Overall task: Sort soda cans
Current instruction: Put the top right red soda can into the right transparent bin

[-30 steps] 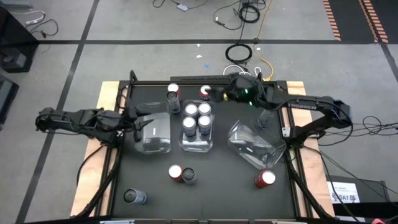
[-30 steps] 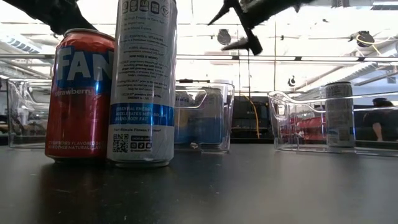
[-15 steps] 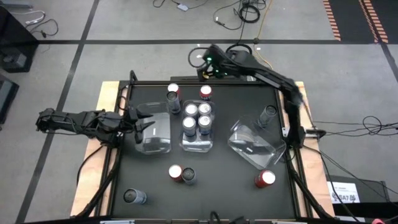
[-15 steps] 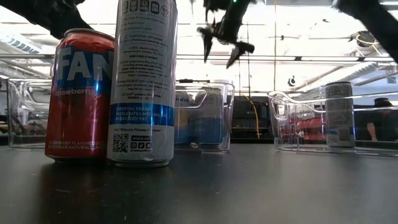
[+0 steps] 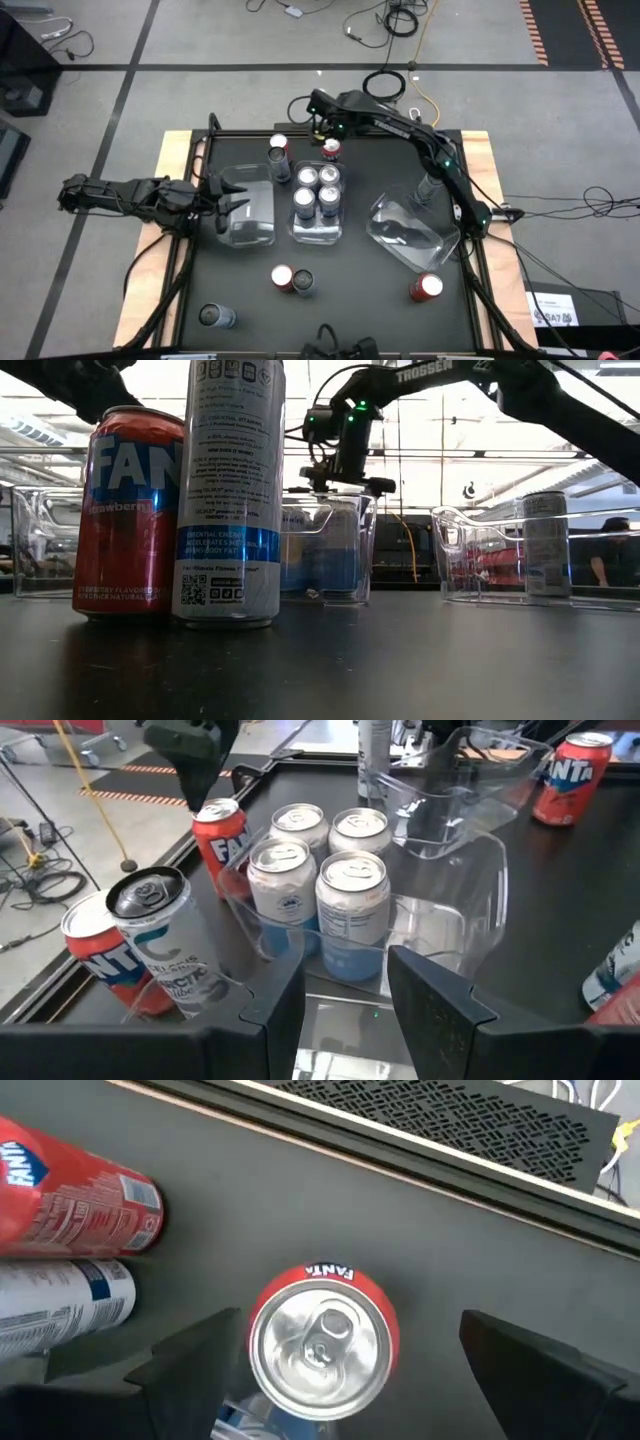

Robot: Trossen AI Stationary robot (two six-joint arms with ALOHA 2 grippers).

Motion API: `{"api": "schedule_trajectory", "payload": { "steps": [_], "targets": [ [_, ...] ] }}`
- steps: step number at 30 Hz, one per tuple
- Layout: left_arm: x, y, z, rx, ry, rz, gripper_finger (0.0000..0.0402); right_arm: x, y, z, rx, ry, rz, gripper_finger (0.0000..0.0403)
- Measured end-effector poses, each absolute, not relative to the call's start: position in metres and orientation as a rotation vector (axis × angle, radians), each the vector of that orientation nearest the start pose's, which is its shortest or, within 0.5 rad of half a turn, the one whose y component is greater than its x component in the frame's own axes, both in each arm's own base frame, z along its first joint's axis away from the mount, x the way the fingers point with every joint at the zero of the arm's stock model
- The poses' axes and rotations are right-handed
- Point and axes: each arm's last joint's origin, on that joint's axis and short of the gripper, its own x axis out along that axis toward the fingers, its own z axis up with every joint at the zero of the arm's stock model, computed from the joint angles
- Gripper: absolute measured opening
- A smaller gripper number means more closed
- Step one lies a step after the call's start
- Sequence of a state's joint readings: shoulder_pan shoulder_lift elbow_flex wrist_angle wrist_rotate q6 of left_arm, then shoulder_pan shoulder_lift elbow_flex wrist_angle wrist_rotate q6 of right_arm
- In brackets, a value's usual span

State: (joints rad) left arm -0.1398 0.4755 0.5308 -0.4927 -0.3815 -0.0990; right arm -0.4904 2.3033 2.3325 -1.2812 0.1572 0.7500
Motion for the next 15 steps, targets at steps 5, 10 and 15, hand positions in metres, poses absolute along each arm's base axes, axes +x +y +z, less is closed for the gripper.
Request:
{"api": "schedule_trajectory", "payload": {
  "steps": [5, 10, 15],
  "targets": [
    [0.111, -0.005, 0.255, -0.003, 0.442, 0.249, 0.0155, 0.416, -0.228, 0.262, 0.853, 1.027, -1.014, 0.0368],
    [0.111, -0.006, 0.254, -0.008, 0.455, 0.226, 0.0155, 0.422, -0.23, 0.252, 0.879, 1.03, -0.99, 0.0368],
    [0.111, -0.006, 0.253, -0.009, 0.461, 0.216, 0.0155, 0.426, -0.233, 0.235, 0.883, 1.069, -0.995, 0.0367]
  ]
}}
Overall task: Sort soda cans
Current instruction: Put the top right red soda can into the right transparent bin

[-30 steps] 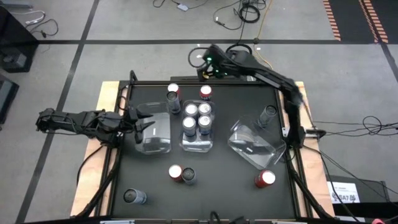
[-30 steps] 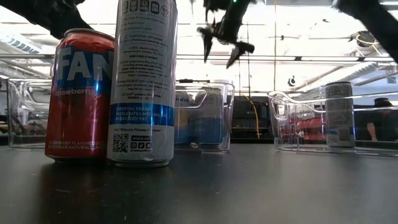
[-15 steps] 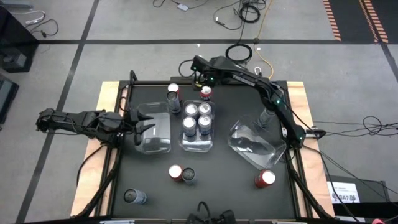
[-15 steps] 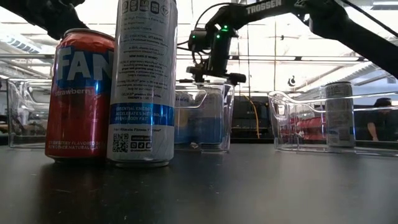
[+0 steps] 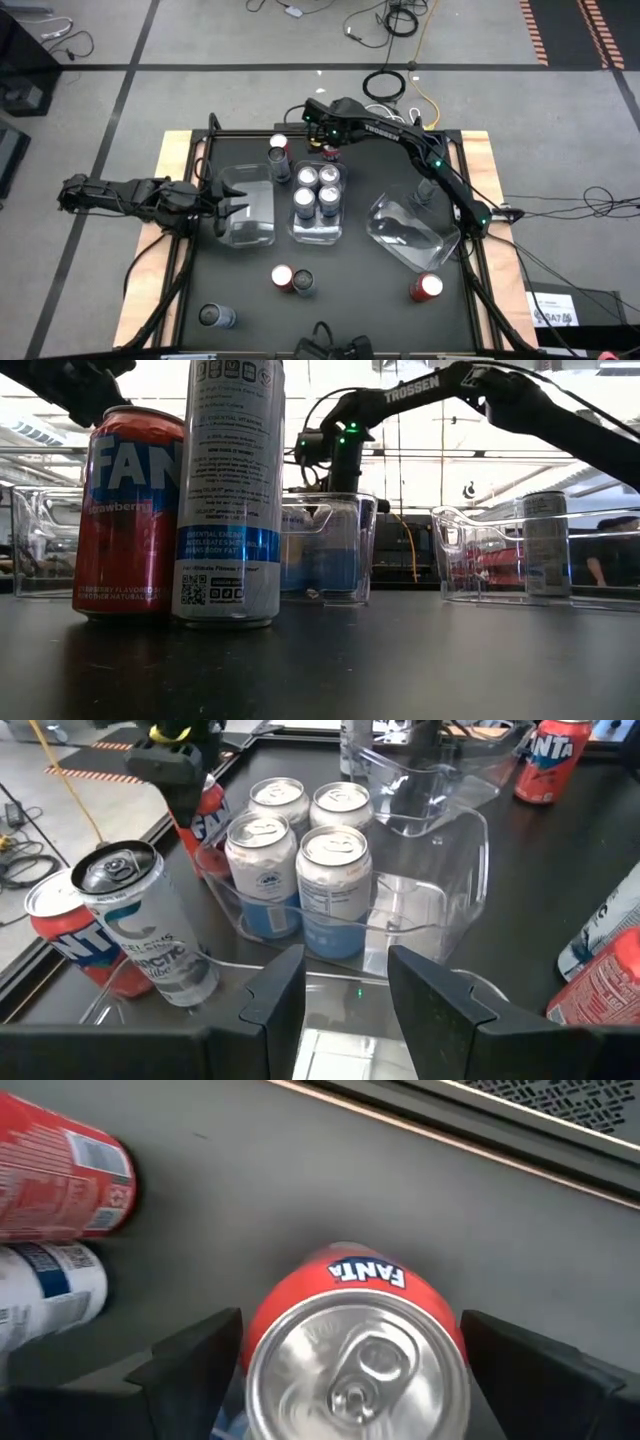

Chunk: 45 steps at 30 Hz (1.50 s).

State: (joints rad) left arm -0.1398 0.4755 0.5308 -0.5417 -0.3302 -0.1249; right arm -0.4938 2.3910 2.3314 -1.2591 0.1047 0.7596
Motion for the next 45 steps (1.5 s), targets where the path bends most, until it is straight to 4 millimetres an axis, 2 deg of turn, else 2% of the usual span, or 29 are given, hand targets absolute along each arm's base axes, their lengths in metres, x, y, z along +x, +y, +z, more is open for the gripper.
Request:
{"api": "schedule_trajectory", "payload": {
  "steps": [3, 8, 16, 18, 25, 31, 35, 38, 41, 45],
  "targets": [
    [0.111, -0.007, 0.253, -0.012, 0.463, 0.202, 0.0155, 0.427, -0.234, 0.228, 0.887, 1.089, -1.002, 0.0348],
    [0.111, -0.007, 0.253, -0.013, 0.464, 0.185, 0.0155, 0.427, -0.235, 0.222, 0.892, 1.108, -1.007, 0.0281],
    [0.111, -0.007, 0.253, -0.012, 0.466, 0.172, 0.0155, 0.424, -0.232, 0.23, 0.874, 1.116, -1.014, 0.028],
    [0.111, -0.007, 0.253, -0.011, 0.466, 0.172, 0.0155, 0.421, -0.229, 0.24, 0.854, 1.103, -1.026, 0.028],
    [0.111, -0.007, 0.253, -0.011, 0.465, 0.172, 0.0155, 0.402, -0.214, 0.294, 0.813, 1.012, -1.022, 0.028],
    [0.111, -0.007, 0.253, -0.011, 0.465, 0.173, 0.0155, 0.367, -0.171, 0.363, 0.74, 0.959, -1.011, 0.028],
    [0.111, -0.007, 0.253, -0.009, 0.464, 0.181, 0.0155, 0.342, -0.137, 0.396, 0.722, 0.94, -1.033, 0.028],
    [0.111, -0.007, 0.254, -0.003, 0.462, 0.199, 0.0155, 0.326, -0.11, 0.421, 0.737, 0.872, -0.975, 0.028],
    [0.111, -0.006, 0.254, 0.001, 0.46, 0.215, 0.0155, 0.316, -0.083, 0.433, 0.765, 0.831, -0.946, 0.028],
    [0.111, -0.006, 0.254, 0.003, 0.459, 0.224, 0.0155, 0.308, -0.051, 0.432, 0.787, 0.826, -0.936, 0.028]
  ]
}}
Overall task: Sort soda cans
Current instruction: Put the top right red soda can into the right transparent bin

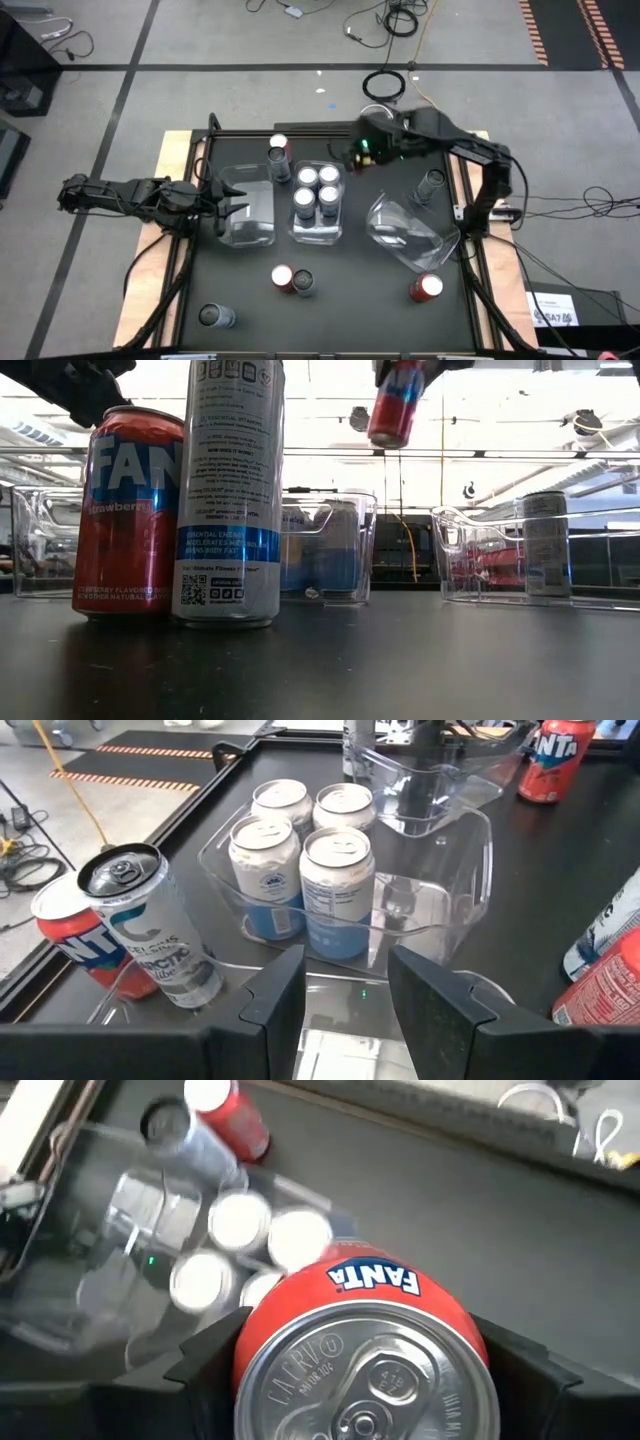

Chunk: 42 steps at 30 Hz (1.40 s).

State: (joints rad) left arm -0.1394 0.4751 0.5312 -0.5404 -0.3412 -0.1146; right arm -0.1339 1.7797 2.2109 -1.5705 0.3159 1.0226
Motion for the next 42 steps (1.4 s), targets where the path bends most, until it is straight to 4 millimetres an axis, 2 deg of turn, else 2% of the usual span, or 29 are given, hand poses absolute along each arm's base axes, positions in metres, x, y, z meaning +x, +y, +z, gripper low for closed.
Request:
{"api": "schedule_trajectory", "payload": {
  "steps": [3, 9, 14, 17, 25, 29, 33, 42],
  "targets": [
    [0.111, -0.006, 0.254, 0.003, 0.459, 0.226, 0.0155, 0.298, -0.03, 0.425, 0.823, 0.848, -0.942, 0.028],
    [0.111, -0.006, 0.254, -0.003, 0.458, 0.229, 0.0155, 0.27, 0.008, 0.396, 0.899, 0.909, -1.012, 0.028],
    [0.111, -0.006, 0.254, -0.004, 0.458, 0.229, 0.0155, 0.246, 0.025, 0.363, 0.953, 0.98, -1.107, 0.028],
    [0.111, -0.006, 0.254, -0.005, 0.458, 0.23, 0.0155, 0.243, 0.028, 0.34, 0.959, 0.987, -1.132, 0.0282],
    [0.111, -0.006, 0.254, -0.03, 0.453, 0.236, 0.0155, 0.257, 0.028, 0.268, 0.998, 0.977, -1.075, 0.0291],
    [0.111, -0.006, 0.254, -0.033, 0.452, 0.237, 0.0155, 0.255, 0.026, 0.235, 1.004, 0.972, -1.082, 0.0293],
    [0.111, -0.006, 0.254, -0.033, 0.452, 0.237, 0.0155, 0.254, 0.026, 0.22, 1.016, 0.948, -1.069, 0.0295],
    [0.111, -0.006, 0.255, -0.036, 0.444, 0.236, 0.0155, 0.259, 0.026, 0.217, 0.964, 0.936, -0.979, 0.0331]
  ]
}}
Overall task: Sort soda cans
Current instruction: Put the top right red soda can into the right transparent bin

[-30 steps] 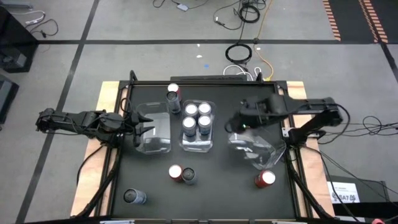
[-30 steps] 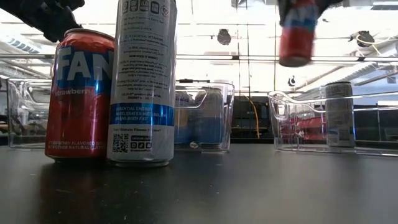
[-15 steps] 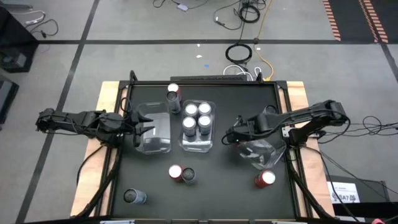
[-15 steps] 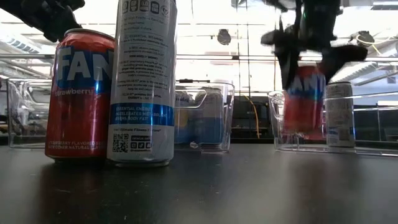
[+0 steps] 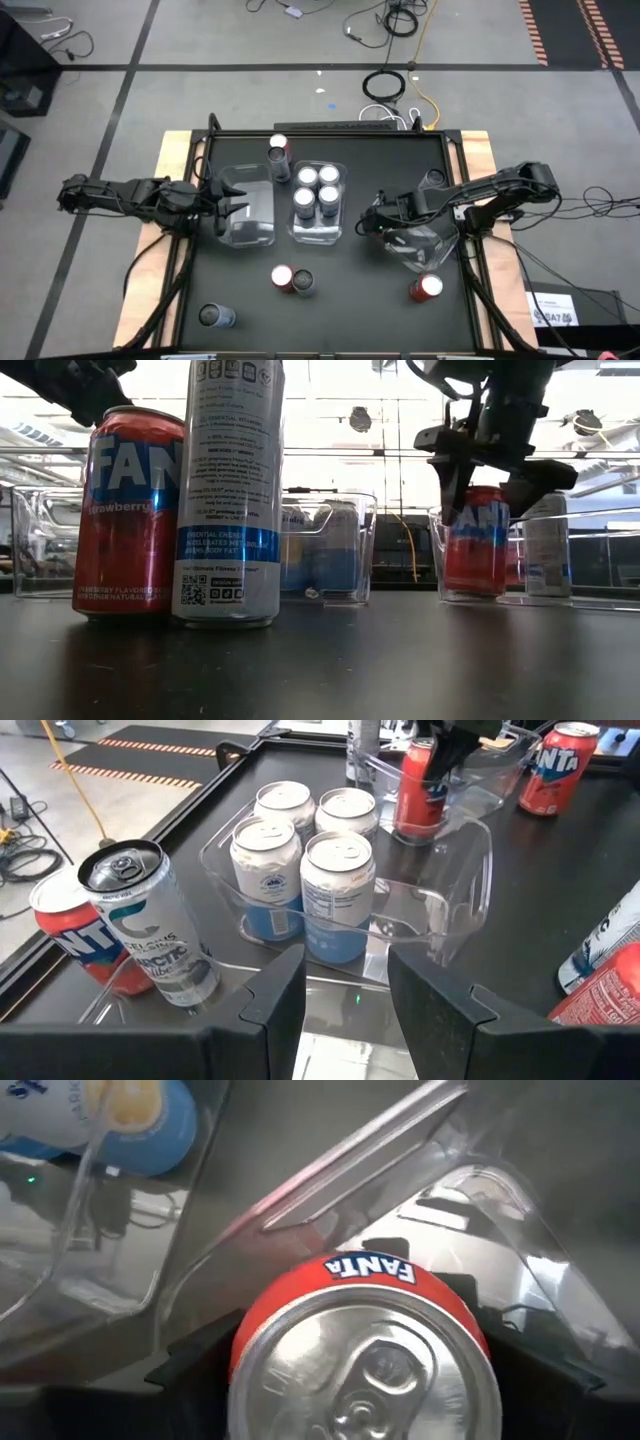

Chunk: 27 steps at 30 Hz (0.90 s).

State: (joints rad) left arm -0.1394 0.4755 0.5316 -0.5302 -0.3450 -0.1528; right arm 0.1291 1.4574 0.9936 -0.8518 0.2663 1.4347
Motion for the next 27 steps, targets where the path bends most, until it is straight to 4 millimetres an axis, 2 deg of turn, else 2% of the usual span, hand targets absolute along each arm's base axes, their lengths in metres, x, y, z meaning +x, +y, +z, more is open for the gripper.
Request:
{"api": "schedule_trajectory", "payload": {
  "steps": [13, 22, 27],
  "targets": [
    [0.111, -0.006, 0.255, -0.036, 0.445, 0.236, 0.0155, 0.26, 0.026, 0.219, 0.962, 0.944, -0.958, 0.034],
    [0.111, -0.006, 0.254, -0.034, 0.446, 0.236, 0.0155, 0.262, 0.025, 0.239, 0.92, 0.959, -0.954, 0.0341],
    [0.111, -0.006, 0.254, -0.034, 0.446, 0.236, 0.0155, 0.257, 0.024, 0.263, 0.874, 1.025, -0.999, 0.0341]
  ]
}}
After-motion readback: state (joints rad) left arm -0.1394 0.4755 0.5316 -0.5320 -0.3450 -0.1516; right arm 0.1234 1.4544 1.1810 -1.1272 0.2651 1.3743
